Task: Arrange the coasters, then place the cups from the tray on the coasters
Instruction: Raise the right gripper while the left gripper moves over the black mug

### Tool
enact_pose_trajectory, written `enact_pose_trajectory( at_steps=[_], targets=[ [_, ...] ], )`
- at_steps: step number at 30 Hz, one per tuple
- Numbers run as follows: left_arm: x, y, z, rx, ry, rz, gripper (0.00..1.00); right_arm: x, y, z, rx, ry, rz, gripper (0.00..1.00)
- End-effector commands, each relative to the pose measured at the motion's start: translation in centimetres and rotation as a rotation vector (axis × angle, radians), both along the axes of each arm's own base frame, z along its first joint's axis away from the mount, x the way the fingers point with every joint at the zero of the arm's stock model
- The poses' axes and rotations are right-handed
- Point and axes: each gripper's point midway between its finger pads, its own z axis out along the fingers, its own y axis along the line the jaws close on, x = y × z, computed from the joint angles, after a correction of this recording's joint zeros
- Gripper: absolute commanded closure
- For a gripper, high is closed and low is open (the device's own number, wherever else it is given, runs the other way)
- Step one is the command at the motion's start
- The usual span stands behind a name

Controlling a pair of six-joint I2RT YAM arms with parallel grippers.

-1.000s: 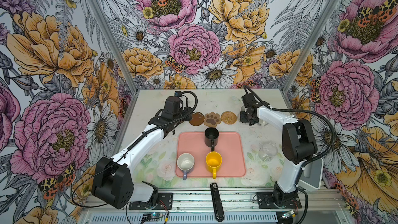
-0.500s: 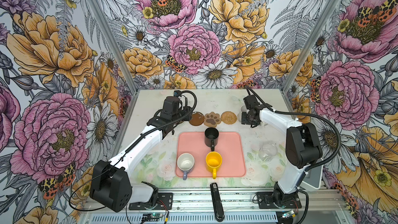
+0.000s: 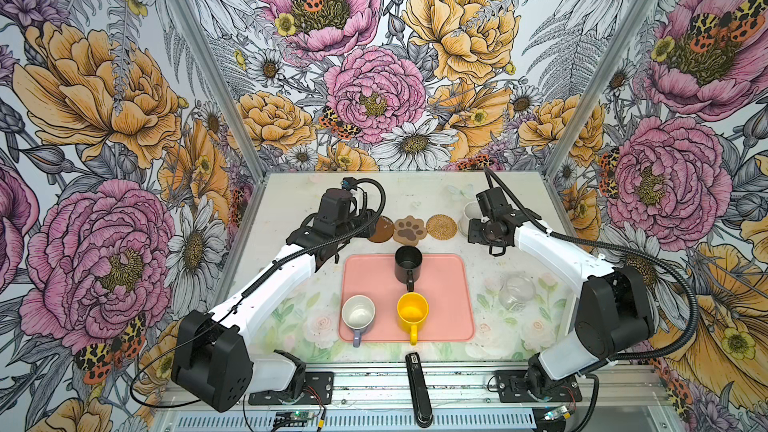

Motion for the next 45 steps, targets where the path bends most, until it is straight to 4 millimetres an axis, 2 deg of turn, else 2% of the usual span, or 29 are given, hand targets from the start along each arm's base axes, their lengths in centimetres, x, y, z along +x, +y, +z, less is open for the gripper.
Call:
enact_pose_trajectory(
  at_steps=[1,8,11,15,20,22,24,27,29,32,34,45],
  targets=[
    [-1.8,-1.0,0.9,0.018,-0.003,-0.068,0.46,-0.1,0.3,1.6,0.003,-0.058,-0.013,0.4],
    [-6.1,-3.1,-0.4,0.085,0.062,-0.182,0.41,-0.2,0.9,2.5,-0.041,-0.1,-0.012,0.4],
    [-8.0,-4.2,-1.0,0.102,0.086,-0.238,0.38,0.4,1.1,3.8,-0.045,-0.145,-0.023,0.4],
    [-9.6,-5.4,-1.8,0.111,0.115,-0.285,0.37,2.2,2.1,7.7,-0.011,-0.254,-0.028,0.39],
    [-9.9,-5.9,-2.8,0.122,0.152,-0.287,0.36,4.9,2.3,13.5,-0.008,-0.41,-0.049,0.32],
    [-10.0,-6.1,-3.3,0.127,0.167,-0.293,0.36,6.2,2.1,15.4,-0.017,-0.455,-0.06,0.3],
    [-10.0,-6.5,-3.8,0.13,0.185,-0.302,0.36,7.2,2.1,16.5,-0.002,-0.48,-0.084,0.3],
    [-10.2,-7.1,-4.6,0.138,0.219,-0.309,0.36,8.2,2.8,15.8,0.039,-0.487,-0.095,0.3],
    [-10.3,-7.2,-5.1,0.16,0.25,-0.301,0.35,8.4,3.9,13.4,0.068,-0.468,-0.057,0.3],
    [-10.9,-7.5,-5.7,0.196,0.28,-0.312,0.35,8.4,3.6,10.5,0.053,-0.441,-0.06,0.3],
    [-11.3,-7.7,-5.9,0.202,0.284,-0.314,0.35,8.5,3.3,9.4,0.04,-0.425,-0.061,0.3],
    [-12.3,-9.2,-6.8,0.201,0.326,-0.318,0.33,9.8,4.4,9.7,0.121,-0.489,-0.047,0.3]
  ],
)
